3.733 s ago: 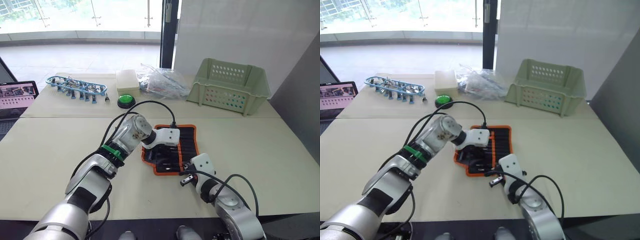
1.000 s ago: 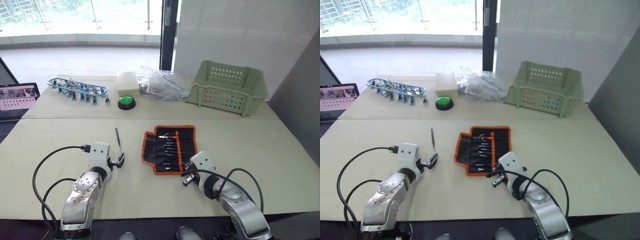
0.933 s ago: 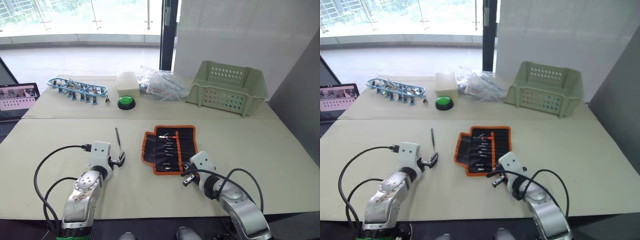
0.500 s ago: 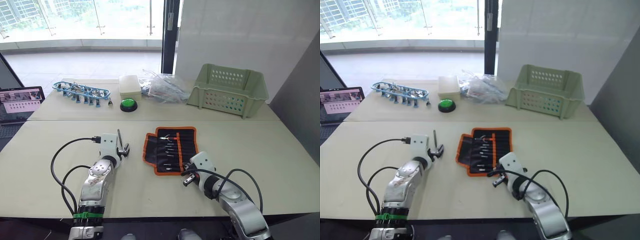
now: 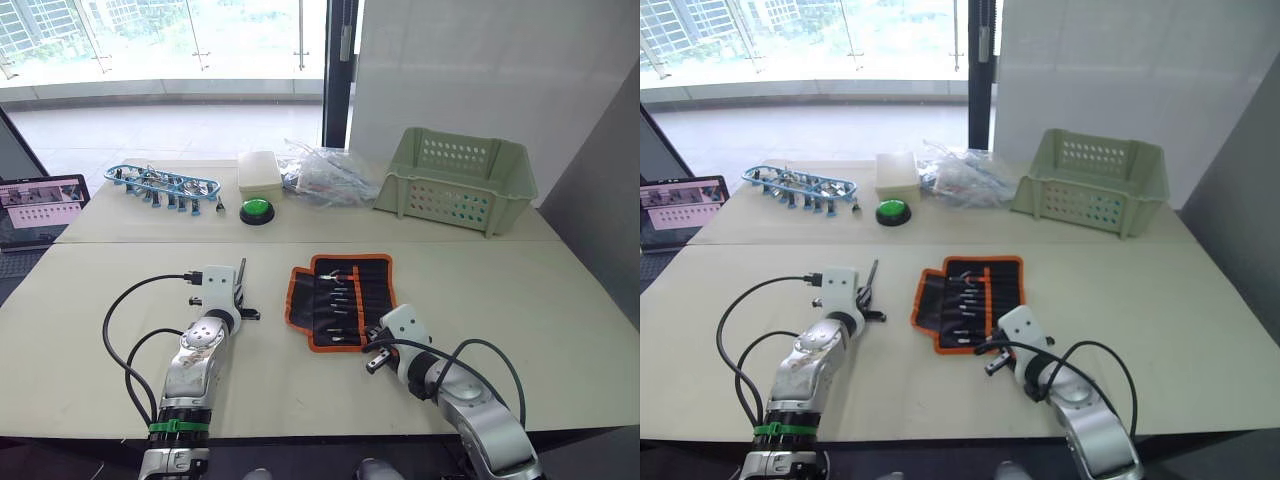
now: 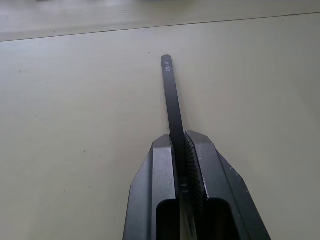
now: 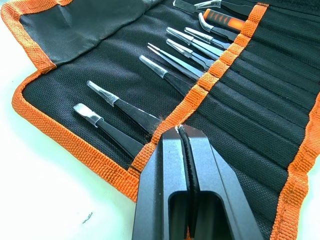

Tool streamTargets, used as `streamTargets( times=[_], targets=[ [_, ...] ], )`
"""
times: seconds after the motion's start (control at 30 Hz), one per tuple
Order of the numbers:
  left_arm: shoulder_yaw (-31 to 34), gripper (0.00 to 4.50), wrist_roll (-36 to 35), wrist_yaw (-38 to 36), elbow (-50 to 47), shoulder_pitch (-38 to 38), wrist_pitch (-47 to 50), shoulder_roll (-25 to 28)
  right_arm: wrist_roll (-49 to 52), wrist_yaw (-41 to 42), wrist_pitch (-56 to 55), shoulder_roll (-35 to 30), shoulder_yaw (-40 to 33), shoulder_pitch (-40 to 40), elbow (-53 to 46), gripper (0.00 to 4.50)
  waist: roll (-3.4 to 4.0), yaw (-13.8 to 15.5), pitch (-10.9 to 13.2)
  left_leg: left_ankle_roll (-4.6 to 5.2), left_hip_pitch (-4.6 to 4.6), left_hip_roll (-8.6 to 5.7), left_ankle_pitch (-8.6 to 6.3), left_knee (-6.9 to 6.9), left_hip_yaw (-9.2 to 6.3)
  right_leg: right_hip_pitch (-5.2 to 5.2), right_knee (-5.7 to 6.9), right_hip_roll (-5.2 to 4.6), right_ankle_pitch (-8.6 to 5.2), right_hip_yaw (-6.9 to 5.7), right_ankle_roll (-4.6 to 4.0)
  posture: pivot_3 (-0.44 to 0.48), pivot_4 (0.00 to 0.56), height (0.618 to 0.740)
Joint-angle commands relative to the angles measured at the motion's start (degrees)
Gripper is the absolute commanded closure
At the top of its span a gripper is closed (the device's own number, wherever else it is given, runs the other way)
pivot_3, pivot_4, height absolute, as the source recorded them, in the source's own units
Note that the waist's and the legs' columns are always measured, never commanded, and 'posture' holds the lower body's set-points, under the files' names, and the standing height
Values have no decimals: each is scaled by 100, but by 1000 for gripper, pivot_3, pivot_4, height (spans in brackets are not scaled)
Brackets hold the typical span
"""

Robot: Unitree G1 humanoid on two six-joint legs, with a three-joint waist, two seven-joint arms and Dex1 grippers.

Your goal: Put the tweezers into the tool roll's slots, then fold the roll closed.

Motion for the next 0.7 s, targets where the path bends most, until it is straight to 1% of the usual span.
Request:
streamTargets(
  times=[0.03, 0.07, 0.13, 0.23, 0.33, 0.37, 0.4, 0.43, 0.47, 0.6, 0.7],
  targets=[
    [-36, 4465, 22, 10, 337, 91, 22, -14, 52, 62, 212, 7, 240, 141, 153, 4500, 1, 2, 0, 0, 0, 0, 0, -1, 0, 0, -1, 0, 0, 0, 0, 0, 150, 713],
    [-22, 4465, 24, 5, 316, 82, -36, 10, 54, 63, 221, 5, 237, 141, 145, 4500, 1, 5, 0, 0, 0, 0, 0, -2, 0, 0, -1, 0, 0, 0, 0, 0, 150, 713],
    [62, 4465, -50, -201, 94, 14, -143, 224, 55, 58, 246, -1, 234, 149, 116, 4500, -2, 4, 1, -2, 0, 0, 1, -5, 0, -2, -2, 0, 0, 0, 0, 0, 150, 713],
    [141, 4465, -222, -819, -273, -227, -227, 821, 70, 68, 282, -36, 205, 189, 59, 4500, -31, -30, 23, -26, -4, 0, 15, -30, -2, -20, -3, 1, 0, 0, 0, 0, 150, 713],
    [220, 4465, -544, -1276, -465, -404, -212, 1105, 73, 73, 295, -61, 195, 217, 40, 4500, -49, -26, 30, -33, -49, 0, 19, -41, -9, -69, 0, 3, 2, -2, -3, 0, 150, 713],
    [100, 4465, -764, -1844, -683, -480, -144, 1374, 77, 76, 307, -72, 201, 234, 23, 4500, -52, -26, 29, -45, -82, 0, 26, -41, -9, -101, 0, 1, 9, -2, -15, 0, 150, 713],
    [-65, 4465, -1185, -2666, -1012, -576, 34, 1691, 83, 79, 322, -77, 206, 248, 11, 4500, -64, -36, 37, -56, -99, 0, 33, -40, -10, -115, 0, -1, 29, -3, -46, 0, 150, 713],
    [-241, 4465, -1569, -3397, -1308, -641, 269, 1981, 85, 81, 341, -84, 212, 260, -13, 4500, -70, -39, 45, -58, -102, -1, 34, -41, -8, -120, 4, -2, 29, -2, -47, 0, 150, 713],
    [-358, 4465, -1840, -3868, -1496, -682, 439, 2183, 84, 83, 355, -88, 215, 267, -29, 4500, -76, -40, 51, -59, -105, -1, 34, -43, -12, -123, 2, -2, 29, -5, -47, 0, 150, 713],
    [-980, 4465, -2083, -5028, -1628, -762, 611, 2784, 87, 77, 388, -84, 205, 260, -53, 4500, -57, -60, 61, -59, -98, -1, 33, -45, -7, -112, -6, -7, 27, -5, -45, 0, 150, 713],
    [-1671, 4465, -1806, -5788, -1486, -1043, 452, 3161, 84, 73, 409, -98, 204, 276, -87, 4500, -51, -65, 83, -57, -98, 0, 33, -48, -8, -120, 1, 2, 16, -4, -31, 0, 150, 713]
  ],
)
